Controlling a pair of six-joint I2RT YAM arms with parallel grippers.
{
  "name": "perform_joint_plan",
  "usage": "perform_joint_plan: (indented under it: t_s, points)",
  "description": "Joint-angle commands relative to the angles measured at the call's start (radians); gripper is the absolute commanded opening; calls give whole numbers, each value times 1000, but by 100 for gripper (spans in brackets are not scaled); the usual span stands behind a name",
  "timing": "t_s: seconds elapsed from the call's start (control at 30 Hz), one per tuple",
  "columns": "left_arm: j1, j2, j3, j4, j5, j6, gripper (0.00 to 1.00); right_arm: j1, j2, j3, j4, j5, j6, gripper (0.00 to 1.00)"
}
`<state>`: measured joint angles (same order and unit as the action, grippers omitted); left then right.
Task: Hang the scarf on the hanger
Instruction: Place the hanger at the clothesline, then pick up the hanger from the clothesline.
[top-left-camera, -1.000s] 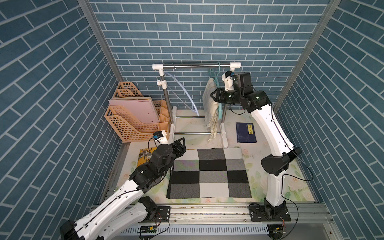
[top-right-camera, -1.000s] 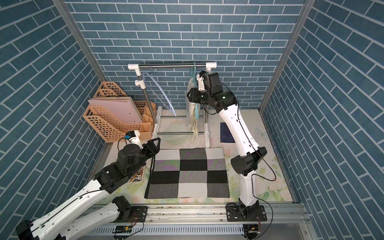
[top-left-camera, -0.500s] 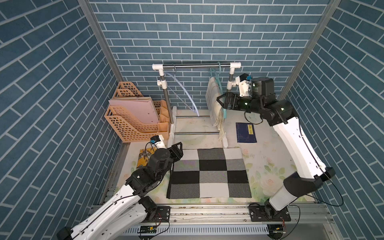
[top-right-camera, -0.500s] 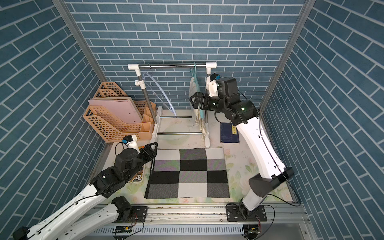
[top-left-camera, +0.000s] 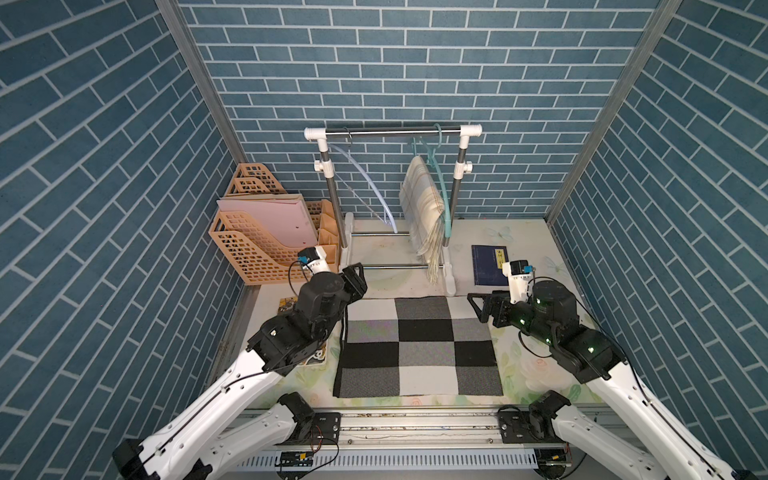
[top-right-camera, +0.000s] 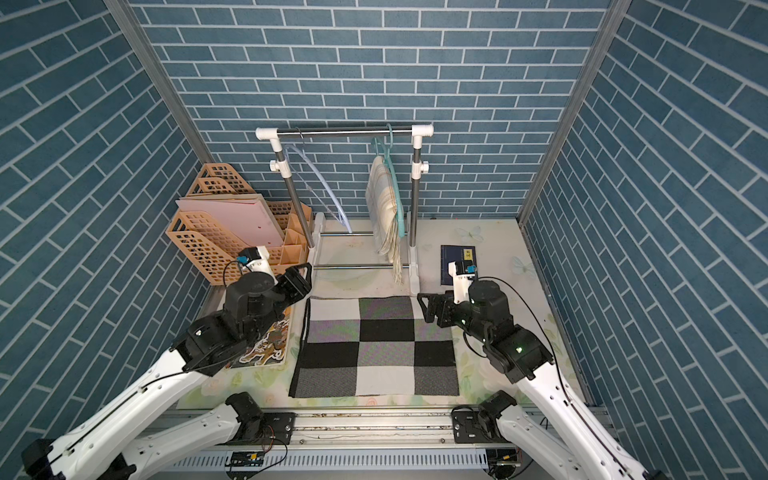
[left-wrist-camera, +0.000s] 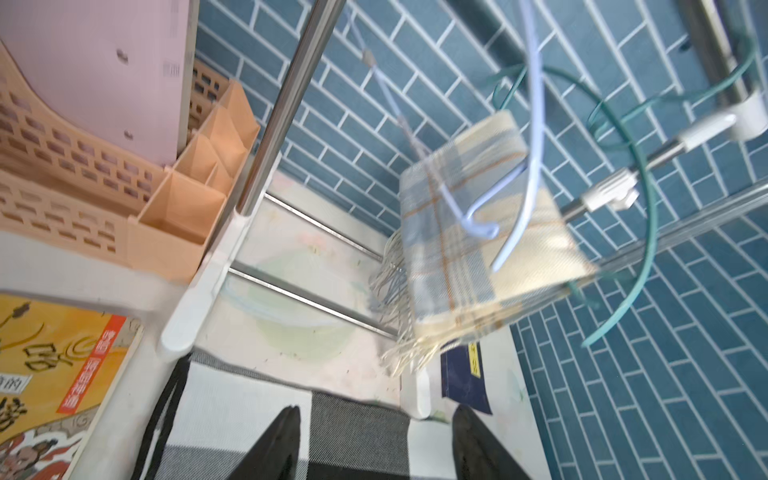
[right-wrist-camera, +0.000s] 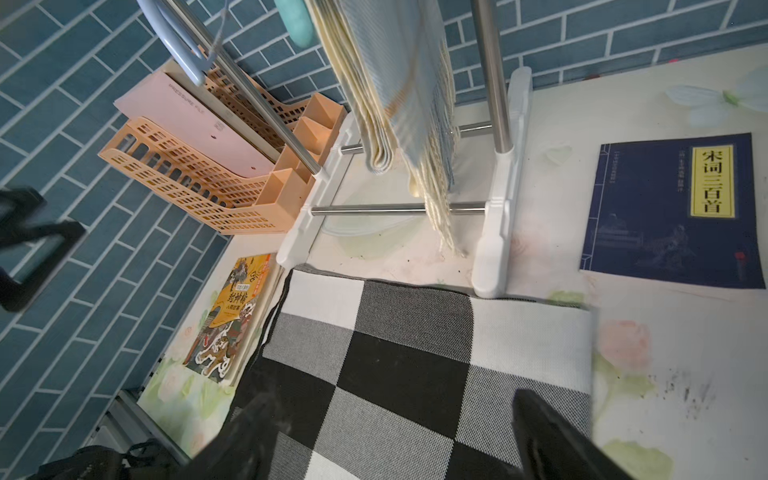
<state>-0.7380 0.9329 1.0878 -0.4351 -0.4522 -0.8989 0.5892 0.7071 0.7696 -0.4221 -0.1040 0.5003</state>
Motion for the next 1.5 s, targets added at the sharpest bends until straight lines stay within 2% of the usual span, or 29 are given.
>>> perform_joint_plan:
  t_s: [0.0, 0.07, 0.13, 0.17, 0.53, 0.7, 0.97, 1.33, 1.47]
  points:
    - [-8, 112, 146, -116, -186, -7, 63, 7, -28, -49, 137, 23, 31, 91]
    - [-9, 196, 250, -165, -265, -27, 64, 8, -26, -67, 138, 22, 33, 91]
    - [-9, 277, 344, -205, -335, -25, 87, 7, -30, -85, 147, 23, 31, 91]
    - [-9, 324, 401, -230, -362, -26, 89, 7, -30, -95, 150, 23, 31, 91]
    - [-8, 805, 1032, -394, -492, 70, 91, 7, -16, -156, 168, 51, 13, 93]
    - [25, 965, 1194, -407, -524, 95, 82, 5, -18, -126, 153, 50, 6, 93]
    - [69, 981, 1189, -382, -578, 131, 67, 6, -56, -100, 118, 70, -3, 93]
    - [136, 830, 976, -298, -558, 176, 57, 6, -23, -112, 160, 57, 0, 93]
    - [156, 802, 932, -238, -521, 230, 49, 5, -15, -110, 163, 54, 0, 93]
